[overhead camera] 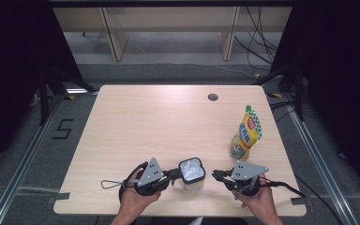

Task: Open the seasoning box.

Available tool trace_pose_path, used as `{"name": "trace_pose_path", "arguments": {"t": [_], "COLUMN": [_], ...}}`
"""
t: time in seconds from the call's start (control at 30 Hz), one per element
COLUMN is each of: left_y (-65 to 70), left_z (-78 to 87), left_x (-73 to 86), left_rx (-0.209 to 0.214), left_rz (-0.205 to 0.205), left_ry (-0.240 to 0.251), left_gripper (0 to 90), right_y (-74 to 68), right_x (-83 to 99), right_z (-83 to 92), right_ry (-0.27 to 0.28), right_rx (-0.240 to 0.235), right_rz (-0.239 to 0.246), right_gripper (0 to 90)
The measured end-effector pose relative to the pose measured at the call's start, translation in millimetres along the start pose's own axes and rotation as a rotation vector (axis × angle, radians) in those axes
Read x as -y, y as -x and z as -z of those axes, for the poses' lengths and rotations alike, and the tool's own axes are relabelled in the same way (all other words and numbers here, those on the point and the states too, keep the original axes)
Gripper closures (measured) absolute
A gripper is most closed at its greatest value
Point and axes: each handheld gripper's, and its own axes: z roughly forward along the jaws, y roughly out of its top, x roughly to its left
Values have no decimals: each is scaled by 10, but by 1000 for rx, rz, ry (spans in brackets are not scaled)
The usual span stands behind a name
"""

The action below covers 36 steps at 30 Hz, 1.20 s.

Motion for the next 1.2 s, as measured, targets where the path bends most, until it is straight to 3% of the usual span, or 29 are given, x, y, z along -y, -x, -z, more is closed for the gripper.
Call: {"name": "trace_pose_path", "arguments": {"t": [0.13, 0.23, 0.3, 0.33, 0.43, 0.53, 0.6, 0.83, 0.9, 1.0, 1.2], "left_y": [-10, -1, -1, -20, -10, -19, -28, -36, -43, -42, -33], "left_z": [1, -2, -4, -12, 5, 10, 16, 33, 45, 21, 40], "left_x": [7, -4, 7, 10, 41, 72, 79, 49, 53, 95, 25], "left_rx": [-1, -9, -7, 11, -23, -25, -19, -16, -27, -30, -15], "left_rz": [1, -26, -12, -35, 1, 18, 16, 15, 0, 13, 12], "left_ry": [3, -4, 5, 20, 10, 25, 26, 21, 3, -14, 30], "left_gripper": [884, 886, 886, 886, 887, 889, 889, 884, 883, 883, 875], "right_y": [-5, -6, -6, -7, -14, -1, -13, 6, 8, 1, 1], "right_x": [2, -2, -1, -2, -2, -5, -2, -6, -7, 0, -4], "right_z": [-3, 2, 3, 3, -9, -18, -22, -22, -20, -22, -17], "right_ry": [3, 3, 5, 9, 26, 16, 17, 18, 13, 9, 19], "right_rx": [-1, 3, 2, 0, -2, -7, -8, -14, -13, -7, 1], "right_rz": [0, 2, 2, -3, -10, -5, -26, -11, -12, -16, -22], "right_gripper": [843, 851, 857, 861, 864, 869, 872, 873, 873, 873, 873]}}
